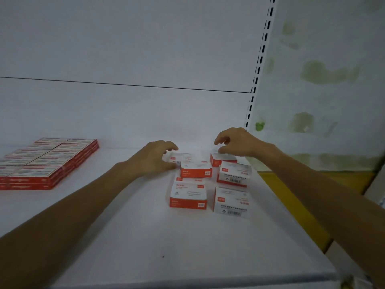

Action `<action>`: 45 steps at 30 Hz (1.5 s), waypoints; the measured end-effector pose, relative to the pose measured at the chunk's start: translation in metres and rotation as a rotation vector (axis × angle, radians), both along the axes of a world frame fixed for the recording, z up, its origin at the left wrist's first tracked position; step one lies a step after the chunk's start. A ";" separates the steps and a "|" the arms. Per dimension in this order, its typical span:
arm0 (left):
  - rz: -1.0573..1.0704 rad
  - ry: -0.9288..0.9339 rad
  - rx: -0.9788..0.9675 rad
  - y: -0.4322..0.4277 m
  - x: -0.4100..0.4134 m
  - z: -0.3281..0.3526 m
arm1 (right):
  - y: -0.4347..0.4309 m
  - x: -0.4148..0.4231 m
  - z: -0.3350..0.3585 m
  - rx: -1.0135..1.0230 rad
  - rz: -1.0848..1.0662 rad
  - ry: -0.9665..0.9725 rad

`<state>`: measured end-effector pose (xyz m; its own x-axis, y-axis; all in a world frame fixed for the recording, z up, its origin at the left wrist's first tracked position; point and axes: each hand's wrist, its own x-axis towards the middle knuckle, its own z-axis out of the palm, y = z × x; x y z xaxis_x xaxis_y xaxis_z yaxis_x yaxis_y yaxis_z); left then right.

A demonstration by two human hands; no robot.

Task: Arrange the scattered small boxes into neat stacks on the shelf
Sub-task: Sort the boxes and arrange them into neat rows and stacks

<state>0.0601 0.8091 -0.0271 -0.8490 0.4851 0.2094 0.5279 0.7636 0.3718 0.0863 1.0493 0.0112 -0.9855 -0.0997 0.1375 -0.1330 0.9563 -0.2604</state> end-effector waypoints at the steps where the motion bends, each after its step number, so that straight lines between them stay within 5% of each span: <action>1: -0.005 -0.023 -0.006 0.004 -0.002 0.000 | 0.002 -0.004 -0.001 0.015 -0.002 -0.071; 16: 0.174 0.073 -0.257 0.009 -0.027 -0.001 | -0.008 -0.034 -0.006 -0.012 0.153 -0.245; 25: -0.072 -0.098 -0.057 -0.004 -0.035 -0.006 | -0.013 -0.033 -0.007 0.041 0.119 -0.263; 30: 0.081 0.076 -0.208 -0.011 -0.033 0.002 | -0.019 -0.032 -0.009 -0.023 0.100 -0.186; 34: 0.114 0.172 -0.140 -0.013 -0.029 -0.006 | -0.027 -0.032 -0.010 -0.056 0.102 -0.074; 39: 0.072 -0.043 0.103 -0.017 -0.029 -0.016 | -0.028 -0.033 -0.016 -0.020 0.092 -0.140; 45: 0.075 -0.020 0.155 -0.016 -0.034 -0.018 | -0.023 -0.028 -0.023 -0.057 0.040 -0.092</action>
